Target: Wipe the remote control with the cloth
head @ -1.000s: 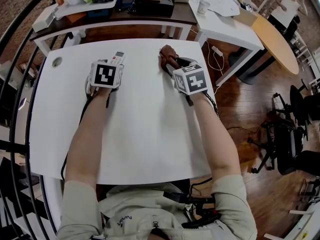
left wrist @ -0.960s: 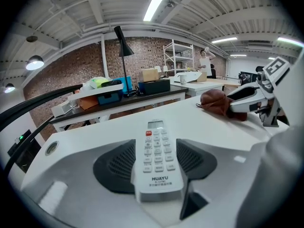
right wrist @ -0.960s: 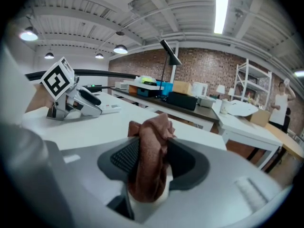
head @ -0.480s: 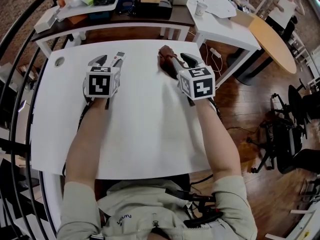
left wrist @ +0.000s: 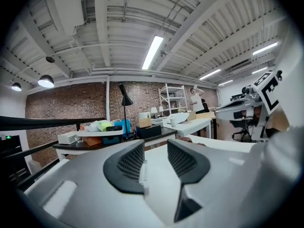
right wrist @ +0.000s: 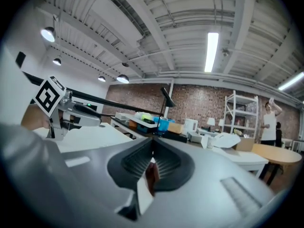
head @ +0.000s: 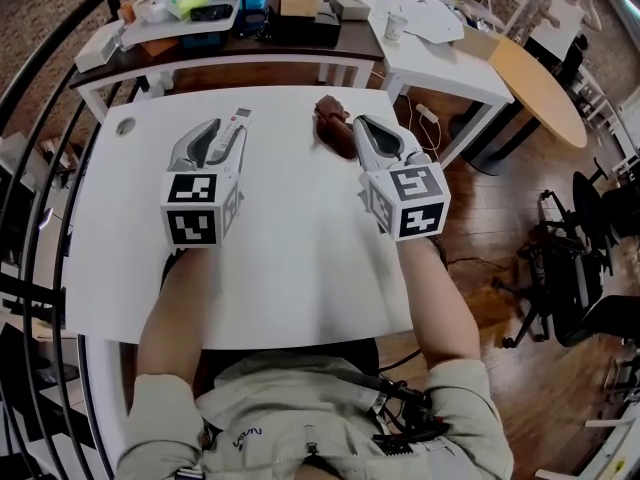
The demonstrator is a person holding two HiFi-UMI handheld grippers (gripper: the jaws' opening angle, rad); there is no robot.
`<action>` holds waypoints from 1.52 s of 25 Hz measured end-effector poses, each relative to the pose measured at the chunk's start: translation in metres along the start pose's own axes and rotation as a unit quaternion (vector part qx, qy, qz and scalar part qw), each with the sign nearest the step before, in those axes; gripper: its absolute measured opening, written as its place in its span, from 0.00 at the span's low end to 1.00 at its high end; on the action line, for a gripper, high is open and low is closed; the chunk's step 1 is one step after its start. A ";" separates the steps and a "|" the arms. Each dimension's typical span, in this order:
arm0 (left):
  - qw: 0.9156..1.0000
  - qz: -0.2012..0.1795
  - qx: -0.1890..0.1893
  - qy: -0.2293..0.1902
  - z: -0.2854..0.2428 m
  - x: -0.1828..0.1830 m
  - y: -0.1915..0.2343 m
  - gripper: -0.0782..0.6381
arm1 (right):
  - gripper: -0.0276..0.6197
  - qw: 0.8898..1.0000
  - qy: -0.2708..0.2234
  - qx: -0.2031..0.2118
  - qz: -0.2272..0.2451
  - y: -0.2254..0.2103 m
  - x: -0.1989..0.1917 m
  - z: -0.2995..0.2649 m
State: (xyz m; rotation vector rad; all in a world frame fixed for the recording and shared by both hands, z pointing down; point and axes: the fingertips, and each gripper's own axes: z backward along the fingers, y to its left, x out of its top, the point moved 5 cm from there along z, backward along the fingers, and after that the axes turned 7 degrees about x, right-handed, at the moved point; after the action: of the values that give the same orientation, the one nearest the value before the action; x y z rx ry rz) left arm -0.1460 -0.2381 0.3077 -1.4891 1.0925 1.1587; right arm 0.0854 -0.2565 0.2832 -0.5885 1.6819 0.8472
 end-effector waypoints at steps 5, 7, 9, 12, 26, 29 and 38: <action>0.998 0.006 -0.007 -0.055 0.046 0.018 -0.011 0.26 | 0.05 0.999 -0.038 0.001 0.022 0.022 0.022 0.032; 0.997 0.009 -0.008 -0.078 0.064 0.024 -0.016 0.23 | 0.05 0.998 -0.052 0.007 0.026 0.032 0.029 0.043; 0.995 0.006 -0.010 -0.101 0.081 0.030 -0.020 0.22 | 0.05 0.998 -0.063 0.011 0.027 0.041 0.034 0.054; 0.992 -0.003 -0.019 -0.127 0.103 0.037 -0.029 0.21 | 0.05 0.997 -0.076 0.012 0.030 0.054 0.039 0.073; 0.987 0.044 -0.018 -0.154 0.159 0.029 -0.056 0.18 | 0.05 0.995 -0.094 0.020 0.018 0.100 0.030 0.115; 0.988 0.021 -0.019 -0.153 0.164 0.018 -0.058 0.18 | 0.05 0.995 -0.094 0.024 0.010 0.109 0.021 0.122; 0.990 0.052 -0.029 -0.128 0.176 -0.010 -0.081 0.17 | 0.05 0.996 -0.082 0.021 -0.005 0.129 -0.003 0.134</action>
State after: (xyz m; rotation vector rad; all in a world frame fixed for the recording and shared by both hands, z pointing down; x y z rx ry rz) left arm -0.0964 -0.0506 0.3061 -1.2955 0.9748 1.4232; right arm 0.0706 -0.0716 0.2986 -0.4850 1.5416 0.8279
